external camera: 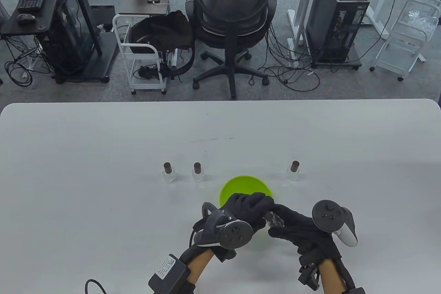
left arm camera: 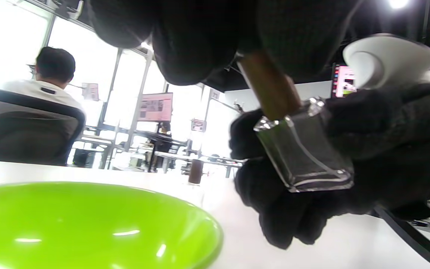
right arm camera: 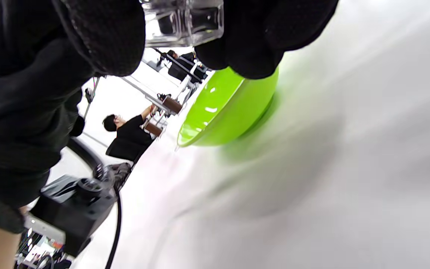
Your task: Assemble perfume bottles from components
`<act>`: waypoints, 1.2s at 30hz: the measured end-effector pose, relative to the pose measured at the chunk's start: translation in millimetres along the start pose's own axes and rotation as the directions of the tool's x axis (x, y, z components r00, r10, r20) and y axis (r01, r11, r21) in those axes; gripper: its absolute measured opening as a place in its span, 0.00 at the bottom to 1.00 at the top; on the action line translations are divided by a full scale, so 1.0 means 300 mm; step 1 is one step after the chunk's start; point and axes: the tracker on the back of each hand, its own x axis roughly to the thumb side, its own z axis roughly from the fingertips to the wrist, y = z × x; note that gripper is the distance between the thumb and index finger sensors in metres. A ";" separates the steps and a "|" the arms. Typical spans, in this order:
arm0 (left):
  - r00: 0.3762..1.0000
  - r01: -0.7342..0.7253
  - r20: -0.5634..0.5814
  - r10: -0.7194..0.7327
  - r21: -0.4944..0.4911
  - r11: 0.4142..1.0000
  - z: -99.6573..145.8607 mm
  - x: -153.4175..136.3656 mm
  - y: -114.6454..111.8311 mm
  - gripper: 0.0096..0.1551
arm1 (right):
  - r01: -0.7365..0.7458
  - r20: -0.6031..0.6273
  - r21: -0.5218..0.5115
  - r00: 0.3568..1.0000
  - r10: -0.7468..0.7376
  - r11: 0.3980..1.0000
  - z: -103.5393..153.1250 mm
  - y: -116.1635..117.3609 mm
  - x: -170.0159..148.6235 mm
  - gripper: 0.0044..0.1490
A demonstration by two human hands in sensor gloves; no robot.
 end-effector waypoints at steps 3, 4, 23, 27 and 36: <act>0.995 0.039 -0.095 -0.040 -0.005 0.999 0.036 -0.048 0.037 0.44 | -0.023 -0.004 -0.070 1.000 0.023 0.997 0.013 -0.015 -0.004 0.44; 0.987 0.066 -0.148 -0.069 -0.026 0.997 0.060 -0.077 0.045 0.46 | -0.028 -0.007 -0.089 1.000 0.028 0.996 0.015 -0.020 -0.007 0.44; 0.816 0.071 -0.542 -0.202 -0.253 0.965 0.319 -0.395 0.000 0.60 | -0.310 -0.299 -0.381 0.933 0.201 0.871 0.053 -0.220 -0.075 0.47; 0.807 0.080 -0.549 -0.216 -0.262 0.962 0.324 -0.398 -0.002 0.60 | -0.357 -0.455 -0.386 0.876 0.162 0.850 0.042 -0.283 -0.161 0.47; 0.791 0.060 -0.573 -0.216 -0.279 0.959 0.341 -0.422 -0.011 0.60 | -0.504 -0.687 -0.211 0.686 0.240 0.837 -0.025 -0.259 -0.319 0.47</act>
